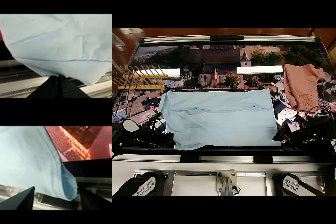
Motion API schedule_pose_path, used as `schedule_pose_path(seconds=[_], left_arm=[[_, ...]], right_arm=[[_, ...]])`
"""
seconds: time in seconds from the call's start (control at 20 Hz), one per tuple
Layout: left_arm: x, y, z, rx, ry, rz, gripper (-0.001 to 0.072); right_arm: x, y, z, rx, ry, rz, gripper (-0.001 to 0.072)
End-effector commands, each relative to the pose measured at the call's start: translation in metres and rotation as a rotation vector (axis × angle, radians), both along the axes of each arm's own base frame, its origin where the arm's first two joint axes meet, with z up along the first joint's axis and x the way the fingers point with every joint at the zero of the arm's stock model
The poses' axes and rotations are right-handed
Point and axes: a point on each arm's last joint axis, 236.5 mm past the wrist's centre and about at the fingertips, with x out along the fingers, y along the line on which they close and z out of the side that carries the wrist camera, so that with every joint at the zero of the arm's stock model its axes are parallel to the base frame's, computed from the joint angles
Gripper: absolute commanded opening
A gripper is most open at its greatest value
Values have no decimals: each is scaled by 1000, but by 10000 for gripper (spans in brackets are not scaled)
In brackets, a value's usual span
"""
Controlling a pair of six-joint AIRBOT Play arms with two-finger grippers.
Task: Fold the shirts.
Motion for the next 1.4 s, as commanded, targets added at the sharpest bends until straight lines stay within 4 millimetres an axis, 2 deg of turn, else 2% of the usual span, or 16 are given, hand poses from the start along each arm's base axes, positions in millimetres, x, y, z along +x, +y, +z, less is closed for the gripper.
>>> schedule_pose_path(seconds=[0.0,0.05,0.15,0.2,0.35,0.5,0.6,0.75,0.95,1.05,1.2,1.35], left_arm=[[1,0,3,-3,-3,-4,30],[1,-1,3,-4,0,-5,30],[-1,-1,7,-10,-9,-56,30],[0,-1,12,-10,-23,-96,30],[25,2,43,-1,-122,-179,29],[70,10,88,36,-273,-165,28],[91,18,109,52,-332,-149,28],[113,26,111,53,-335,-126,28],[157,23,103,-3,-323,-97,29],[182,26,106,-7,-334,-99,28],[220,32,118,3,-381,-103,28],[246,38,115,5,-390,-96,28]], right_arm=[[-2,6,-15,-27,11,11,650],[-5,12,-17,-27,24,46,510],[-1,12,-17,-47,11,66,141],[5,9,-13,-53,-2,67,51],[32,5,11,-44,-67,80,50],[82,4,45,-29,-211,42,49],[118,3,65,-20,-329,-11,49],[159,0,83,-76,-469,-36,49],[199,26,87,-162,-594,91,49],[219,18,86,-235,-621,86,49],[246,11,95,-255,-673,59,49],[269,17,101,-237,-711,34,49]])
